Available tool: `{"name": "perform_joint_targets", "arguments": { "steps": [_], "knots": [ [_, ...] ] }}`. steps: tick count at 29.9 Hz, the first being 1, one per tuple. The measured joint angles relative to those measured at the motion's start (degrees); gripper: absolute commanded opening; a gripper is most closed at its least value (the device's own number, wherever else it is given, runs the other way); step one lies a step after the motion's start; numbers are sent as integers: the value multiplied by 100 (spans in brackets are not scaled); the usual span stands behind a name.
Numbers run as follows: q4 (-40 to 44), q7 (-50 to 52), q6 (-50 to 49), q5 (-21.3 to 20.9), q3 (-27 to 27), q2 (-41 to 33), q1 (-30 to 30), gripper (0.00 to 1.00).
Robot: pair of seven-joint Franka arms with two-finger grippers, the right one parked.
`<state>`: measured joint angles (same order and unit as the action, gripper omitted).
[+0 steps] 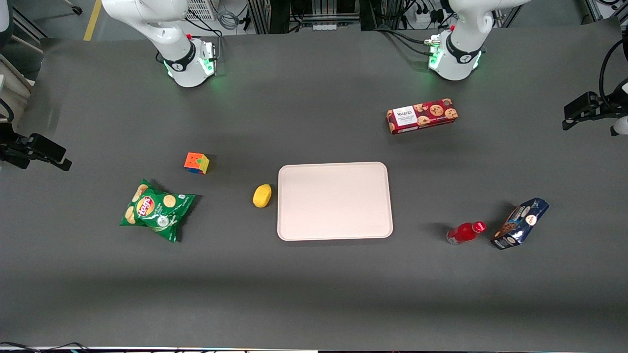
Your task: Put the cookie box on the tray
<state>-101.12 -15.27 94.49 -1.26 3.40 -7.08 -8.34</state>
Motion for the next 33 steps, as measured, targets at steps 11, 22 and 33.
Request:
{"name": "perform_joint_targets", "arguments": {
  "steps": [11,22,33],
  "knots": [
    [246,0,-43,-8,-43,1,-12,100],
    [496,0,-149,-14,-43,3,-14,100],
    [1137,-375,-153,-112,-4,137,8,100]
  ]
}}
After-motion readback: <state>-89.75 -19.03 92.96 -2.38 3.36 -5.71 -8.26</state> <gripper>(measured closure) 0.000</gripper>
